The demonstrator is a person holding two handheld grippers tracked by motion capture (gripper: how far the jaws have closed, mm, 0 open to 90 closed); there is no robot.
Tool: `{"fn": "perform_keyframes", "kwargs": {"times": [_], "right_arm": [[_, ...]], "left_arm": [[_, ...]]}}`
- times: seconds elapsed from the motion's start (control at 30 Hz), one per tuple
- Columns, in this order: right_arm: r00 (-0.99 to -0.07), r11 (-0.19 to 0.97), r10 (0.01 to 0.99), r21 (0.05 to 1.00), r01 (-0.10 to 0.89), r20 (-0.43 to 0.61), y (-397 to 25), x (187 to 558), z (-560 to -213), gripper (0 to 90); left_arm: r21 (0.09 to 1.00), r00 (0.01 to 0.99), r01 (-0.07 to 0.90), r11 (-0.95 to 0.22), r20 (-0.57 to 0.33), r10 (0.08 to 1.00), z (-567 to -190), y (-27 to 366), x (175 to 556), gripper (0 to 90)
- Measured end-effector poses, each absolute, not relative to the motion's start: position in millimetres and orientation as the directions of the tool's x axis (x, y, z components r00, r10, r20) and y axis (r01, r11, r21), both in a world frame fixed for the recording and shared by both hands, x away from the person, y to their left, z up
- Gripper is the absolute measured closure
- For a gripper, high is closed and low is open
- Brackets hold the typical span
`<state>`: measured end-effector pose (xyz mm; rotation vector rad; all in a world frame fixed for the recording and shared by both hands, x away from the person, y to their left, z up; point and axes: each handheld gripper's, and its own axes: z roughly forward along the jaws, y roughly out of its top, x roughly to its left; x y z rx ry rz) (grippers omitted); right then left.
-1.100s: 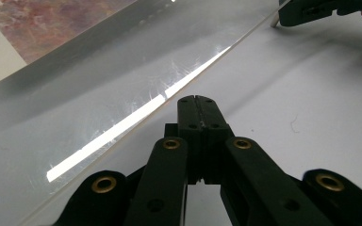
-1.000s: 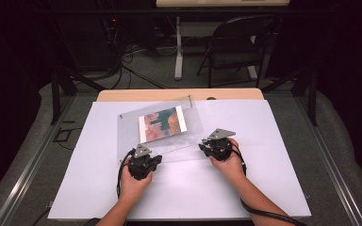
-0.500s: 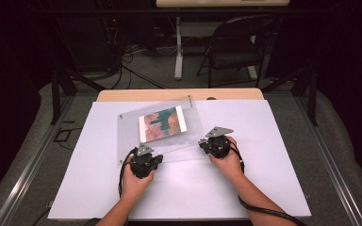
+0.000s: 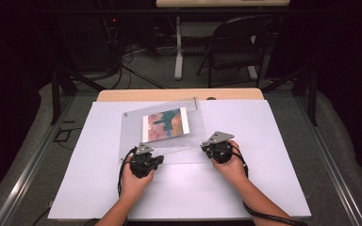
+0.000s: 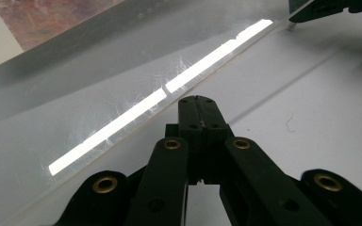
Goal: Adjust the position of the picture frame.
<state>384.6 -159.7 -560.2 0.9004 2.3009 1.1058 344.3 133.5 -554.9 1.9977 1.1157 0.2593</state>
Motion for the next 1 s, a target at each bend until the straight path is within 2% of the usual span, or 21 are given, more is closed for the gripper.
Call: {"fn": "perform_keyframes", "kwargs": {"times": [0.63, 0.83, 1.0], "right_arm": [[-0.713, 0.446, 0.7, 0.8, 0.401, -0.033, -170.9, 332.2, -547.6, 85.4], [-0.724, 0.449, 0.689, 0.798, 0.402, -0.023, -166.0, 318.4, -550.1, 85.4], [-0.745, 0.444, 0.667, 0.802, 0.399, 0.002, -154.1, 304.7, -552.9, 85.5]], "left_arm": [[0.721, 0.578, 0.635, -0.278, -0.205, 0.79, -550.5, 127.5, 356.6, 90.0], [0.698, 0.56, 0.664, -0.27, -0.225, 0.797, -550.2, 128.6, 366.0, 90.0], [0.692, 0.548, 0.666, -0.277, -0.203, 0.811, -551.0, 127.9, 377.6, 90.0]]}}
